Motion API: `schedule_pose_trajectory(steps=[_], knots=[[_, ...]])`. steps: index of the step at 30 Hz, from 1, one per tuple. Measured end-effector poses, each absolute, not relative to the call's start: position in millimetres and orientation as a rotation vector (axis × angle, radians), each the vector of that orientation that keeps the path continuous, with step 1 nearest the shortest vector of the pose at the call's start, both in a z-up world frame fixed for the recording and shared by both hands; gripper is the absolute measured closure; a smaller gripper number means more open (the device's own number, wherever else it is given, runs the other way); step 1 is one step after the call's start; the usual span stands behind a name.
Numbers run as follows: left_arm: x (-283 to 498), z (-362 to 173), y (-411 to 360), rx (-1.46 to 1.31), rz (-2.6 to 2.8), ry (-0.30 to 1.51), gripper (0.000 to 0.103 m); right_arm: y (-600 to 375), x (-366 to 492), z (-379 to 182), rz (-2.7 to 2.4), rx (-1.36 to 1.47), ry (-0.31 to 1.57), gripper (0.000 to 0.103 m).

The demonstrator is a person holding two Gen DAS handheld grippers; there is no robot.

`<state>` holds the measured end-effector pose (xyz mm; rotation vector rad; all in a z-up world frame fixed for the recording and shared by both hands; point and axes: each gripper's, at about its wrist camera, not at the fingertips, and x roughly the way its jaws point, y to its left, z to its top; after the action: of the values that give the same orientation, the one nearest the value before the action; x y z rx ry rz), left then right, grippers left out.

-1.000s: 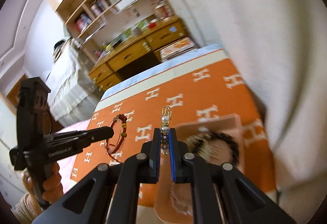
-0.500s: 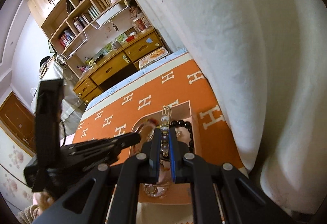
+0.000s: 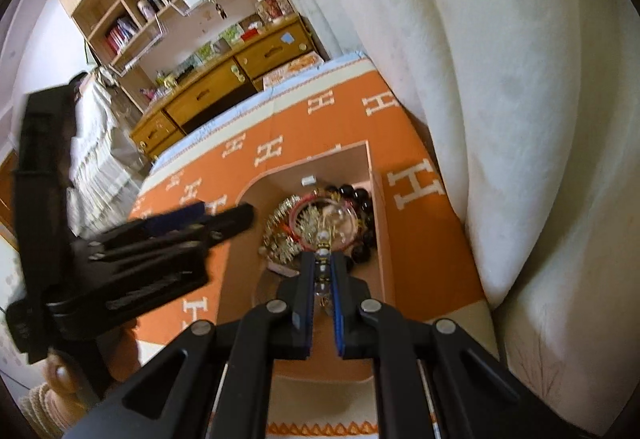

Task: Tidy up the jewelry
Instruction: 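Carry the bracelet and pearl pin into the pink box and open both tools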

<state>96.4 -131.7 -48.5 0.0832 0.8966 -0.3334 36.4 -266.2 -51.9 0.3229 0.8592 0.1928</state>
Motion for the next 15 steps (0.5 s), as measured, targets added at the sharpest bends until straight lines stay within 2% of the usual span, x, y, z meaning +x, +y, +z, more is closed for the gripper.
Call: schedule_pose_trajectory(steps=[5,15], knots=[[82.1,-50.2,-113.3,0.120,-0.262,0.872,0.029,-261.4,36.1,-62.5,0.166,0.294,0.919,0.095],[62.2,-77.5,-62.2,0.108,-0.192,1.029,0.027,-257.6,28.5,-67.1,0.177,0.307,0.939,0.094]])
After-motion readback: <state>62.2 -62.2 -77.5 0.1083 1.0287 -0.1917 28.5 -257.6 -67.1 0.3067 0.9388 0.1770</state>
